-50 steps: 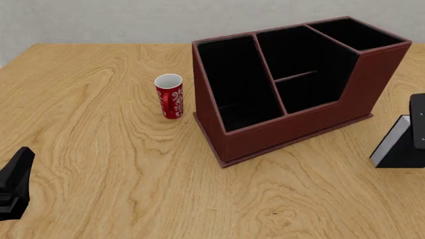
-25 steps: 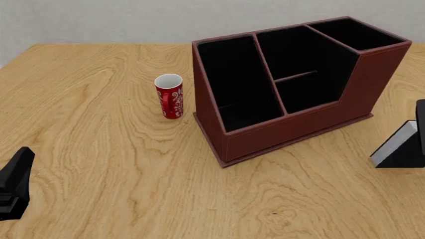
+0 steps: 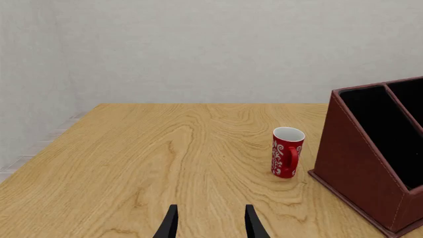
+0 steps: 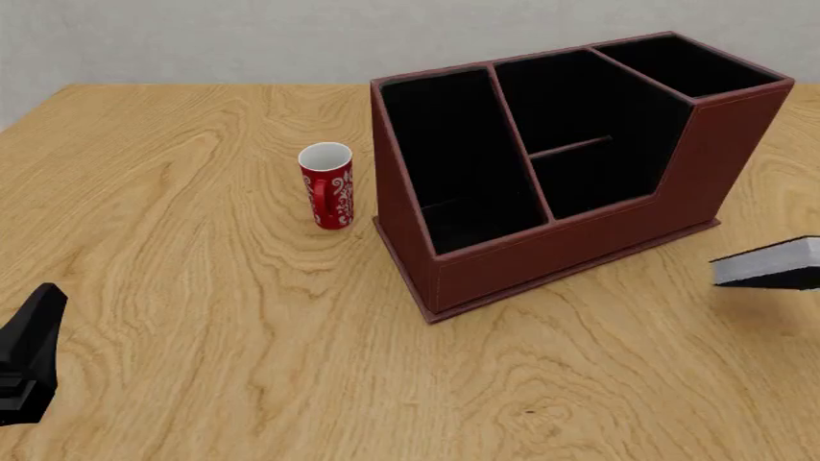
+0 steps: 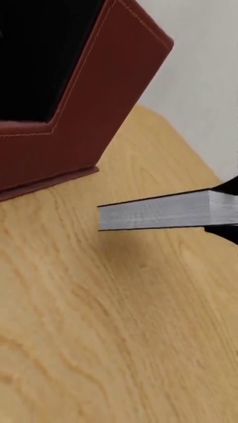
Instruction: Pick up the book and place it in the left compartment of the caddy.
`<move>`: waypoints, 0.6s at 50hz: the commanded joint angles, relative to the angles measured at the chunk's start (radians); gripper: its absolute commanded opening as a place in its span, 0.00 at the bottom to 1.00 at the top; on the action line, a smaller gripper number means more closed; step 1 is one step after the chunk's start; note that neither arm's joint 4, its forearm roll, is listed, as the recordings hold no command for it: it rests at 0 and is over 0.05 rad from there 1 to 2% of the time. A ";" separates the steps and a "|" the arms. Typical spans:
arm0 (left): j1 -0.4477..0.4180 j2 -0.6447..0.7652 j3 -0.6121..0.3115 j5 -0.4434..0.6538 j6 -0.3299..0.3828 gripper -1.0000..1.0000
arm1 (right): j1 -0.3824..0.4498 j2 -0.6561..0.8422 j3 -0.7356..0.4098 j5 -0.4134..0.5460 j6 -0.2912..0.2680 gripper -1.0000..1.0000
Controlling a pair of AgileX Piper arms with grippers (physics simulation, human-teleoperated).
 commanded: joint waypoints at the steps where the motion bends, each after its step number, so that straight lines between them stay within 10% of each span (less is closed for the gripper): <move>1: 0.000 0.000 0.000 0.000 0.000 1.00 | 0.000 -0.079 -0.031 0.062 0.019 0.00; 16: 0.000 0.000 0.000 0.000 0.000 1.00 | 0.029 -0.292 0.013 0.224 0.054 0.00; 30: 0.000 0.000 0.000 0.000 0.000 1.00 | 0.117 -0.488 0.011 0.425 0.205 0.00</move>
